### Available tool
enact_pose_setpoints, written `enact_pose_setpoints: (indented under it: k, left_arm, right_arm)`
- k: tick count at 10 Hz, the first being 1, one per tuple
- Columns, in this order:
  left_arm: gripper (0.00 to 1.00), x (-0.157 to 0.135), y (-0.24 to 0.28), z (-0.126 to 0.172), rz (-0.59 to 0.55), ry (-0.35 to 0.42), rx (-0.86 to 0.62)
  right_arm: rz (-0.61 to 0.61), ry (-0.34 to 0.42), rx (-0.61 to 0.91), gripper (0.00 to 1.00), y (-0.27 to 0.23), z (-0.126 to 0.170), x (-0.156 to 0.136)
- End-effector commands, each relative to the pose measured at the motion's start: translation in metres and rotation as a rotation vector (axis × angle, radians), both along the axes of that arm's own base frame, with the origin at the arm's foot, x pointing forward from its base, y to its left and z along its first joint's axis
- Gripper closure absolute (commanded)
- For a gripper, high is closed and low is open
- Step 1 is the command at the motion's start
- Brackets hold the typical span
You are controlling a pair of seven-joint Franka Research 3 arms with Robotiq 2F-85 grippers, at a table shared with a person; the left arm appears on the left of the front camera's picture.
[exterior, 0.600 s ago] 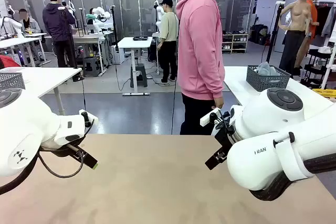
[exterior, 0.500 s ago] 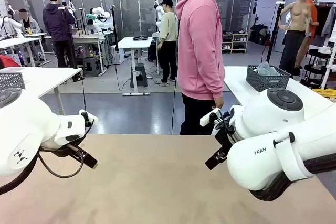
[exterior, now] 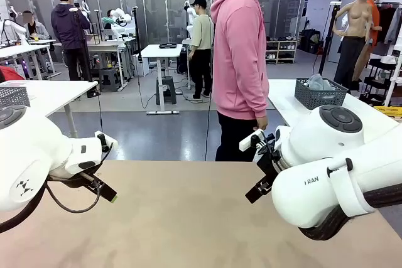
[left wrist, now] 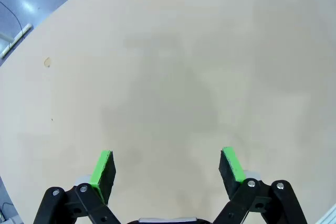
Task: Fold the towels and place them in the basket.
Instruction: When a person lays out a Towel with hook on the table, fold it in half twice.
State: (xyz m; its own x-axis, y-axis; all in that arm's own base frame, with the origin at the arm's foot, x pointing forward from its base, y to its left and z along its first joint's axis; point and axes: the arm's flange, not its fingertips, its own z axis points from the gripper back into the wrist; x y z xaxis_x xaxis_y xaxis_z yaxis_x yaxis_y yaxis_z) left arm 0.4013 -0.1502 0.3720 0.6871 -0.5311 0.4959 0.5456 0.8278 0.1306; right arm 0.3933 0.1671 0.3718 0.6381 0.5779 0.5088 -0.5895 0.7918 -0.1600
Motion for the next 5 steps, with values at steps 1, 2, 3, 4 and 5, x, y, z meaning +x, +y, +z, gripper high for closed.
enact_pose_setpoints:
  k: [1,2,3,4,5]
  left_arm:
    - [0.0,0.0,0.0,0.0,0.001,0.0,0.0]
    - [0.0,0.0,0.0,0.0,0.001,0.0,0.0]
    - [0.0,0.0,0.0,0.0,0.001,0.0,0.0]
    - [0.0,0.0,0.0,0.0,0.0,0.0,0.0]
    - [0.0,0.0,0.001,0.016,-0.018,0.054,-0.024]
  right_arm:
    - [-0.002,0.001,0.002,0.0,0.0,0.0,0.0]
    - [-0.002,0.001,0.002,0.0,0.0,0.0,0.0]
    - [-0.002,0.001,0.002,0.0,0.0,0.0,0.0]
    - [0.0,0.0,0.0,0.0,0.0,0.0,0.0]
    - [-0.038,-0.02,-0.049,0.0,-0.004,0.025,0.002]
